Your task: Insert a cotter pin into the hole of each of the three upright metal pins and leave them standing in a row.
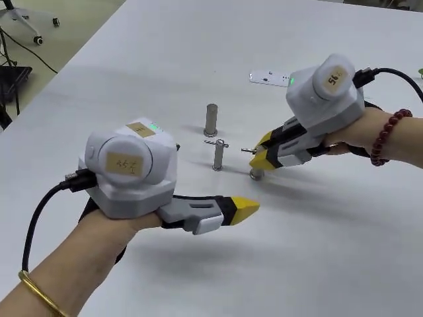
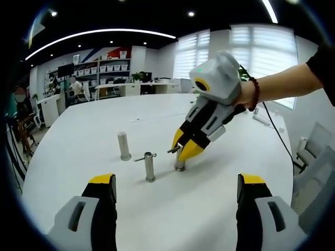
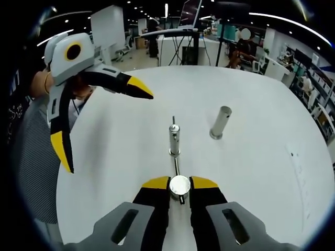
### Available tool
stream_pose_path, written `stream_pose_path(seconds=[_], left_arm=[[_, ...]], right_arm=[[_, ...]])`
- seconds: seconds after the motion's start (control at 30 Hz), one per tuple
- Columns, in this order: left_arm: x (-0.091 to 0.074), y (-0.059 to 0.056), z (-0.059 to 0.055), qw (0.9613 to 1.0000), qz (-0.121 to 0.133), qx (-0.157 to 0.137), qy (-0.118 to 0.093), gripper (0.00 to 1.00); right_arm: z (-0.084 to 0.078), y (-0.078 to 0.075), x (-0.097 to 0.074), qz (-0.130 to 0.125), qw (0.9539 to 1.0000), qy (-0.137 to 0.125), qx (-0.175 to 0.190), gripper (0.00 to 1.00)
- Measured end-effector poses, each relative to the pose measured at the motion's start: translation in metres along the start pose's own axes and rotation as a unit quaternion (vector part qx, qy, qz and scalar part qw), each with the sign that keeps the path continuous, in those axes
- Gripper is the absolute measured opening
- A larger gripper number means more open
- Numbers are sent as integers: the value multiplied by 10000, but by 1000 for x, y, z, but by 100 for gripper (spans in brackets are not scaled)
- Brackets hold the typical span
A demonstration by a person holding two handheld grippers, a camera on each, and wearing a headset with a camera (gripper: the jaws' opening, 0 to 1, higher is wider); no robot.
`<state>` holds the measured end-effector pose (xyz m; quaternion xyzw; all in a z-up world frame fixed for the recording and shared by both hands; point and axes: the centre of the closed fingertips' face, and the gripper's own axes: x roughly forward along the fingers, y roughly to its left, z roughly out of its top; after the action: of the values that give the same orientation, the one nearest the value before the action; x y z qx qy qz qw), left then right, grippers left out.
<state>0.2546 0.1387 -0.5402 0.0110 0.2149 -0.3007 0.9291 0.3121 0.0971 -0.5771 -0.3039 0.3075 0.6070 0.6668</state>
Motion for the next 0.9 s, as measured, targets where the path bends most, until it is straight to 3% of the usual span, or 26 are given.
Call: stream_pose_path(seconds=[0.23,0.9], left_arm=[[1,0,1,10000,-19,9,-12,95],[1,-1,-2,9999,-9,134,88,94]], right_arm=[[-2,-6,0,37,10000,-13,75,9],[-4,-1,1,95,9999,-21,-53,9]])
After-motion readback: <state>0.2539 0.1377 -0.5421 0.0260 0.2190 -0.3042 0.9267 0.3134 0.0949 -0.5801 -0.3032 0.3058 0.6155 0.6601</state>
